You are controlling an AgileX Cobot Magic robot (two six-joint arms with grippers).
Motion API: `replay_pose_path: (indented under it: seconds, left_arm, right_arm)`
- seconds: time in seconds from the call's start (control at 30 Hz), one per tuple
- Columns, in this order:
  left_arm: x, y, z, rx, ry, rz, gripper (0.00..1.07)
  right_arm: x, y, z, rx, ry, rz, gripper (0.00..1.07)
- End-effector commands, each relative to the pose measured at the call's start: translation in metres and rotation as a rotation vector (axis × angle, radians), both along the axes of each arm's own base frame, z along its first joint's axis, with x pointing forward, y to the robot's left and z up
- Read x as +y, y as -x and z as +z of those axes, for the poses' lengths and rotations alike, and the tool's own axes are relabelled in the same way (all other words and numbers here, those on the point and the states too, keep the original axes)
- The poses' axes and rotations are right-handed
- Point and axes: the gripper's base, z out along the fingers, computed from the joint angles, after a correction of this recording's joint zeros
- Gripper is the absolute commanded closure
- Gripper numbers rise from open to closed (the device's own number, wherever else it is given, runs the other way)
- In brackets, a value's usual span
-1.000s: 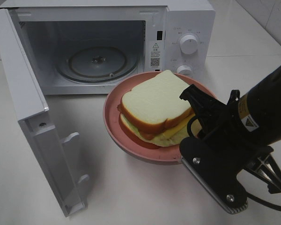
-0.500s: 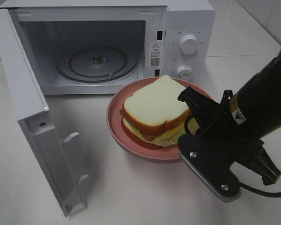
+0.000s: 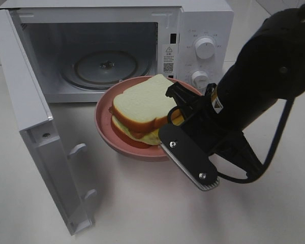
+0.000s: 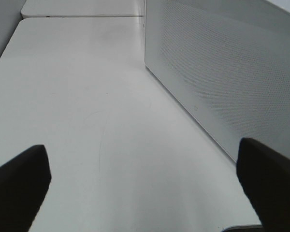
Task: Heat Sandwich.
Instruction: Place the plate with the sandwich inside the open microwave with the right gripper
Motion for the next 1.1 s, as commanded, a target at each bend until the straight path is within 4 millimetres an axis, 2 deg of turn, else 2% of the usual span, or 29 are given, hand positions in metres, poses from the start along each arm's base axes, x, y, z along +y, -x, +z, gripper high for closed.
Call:
replay_pose_path:
  seconds: [0.03,0.23,1.1]
  left_arm:
    - [0.000,0.003,-0.001,-0.030,0.005,-0.008,0.06]
    - [0.000,0.003,-0.001,-0.030,0.005,-0.008,0.06]
    - [0.000,0.003,-0.001,-0.030,0.005,-0.008,0.06]
  right_arm:
    - [0.010,-0.009,0.004,-0.012,-0.040,0.020,1.07]
    - [0.027,-0.021,0.002,0.016,-0.076,0.039,1.07]
    - [0.071,-0.068,-0.004,0.036,-0.052,0.031,1.06]
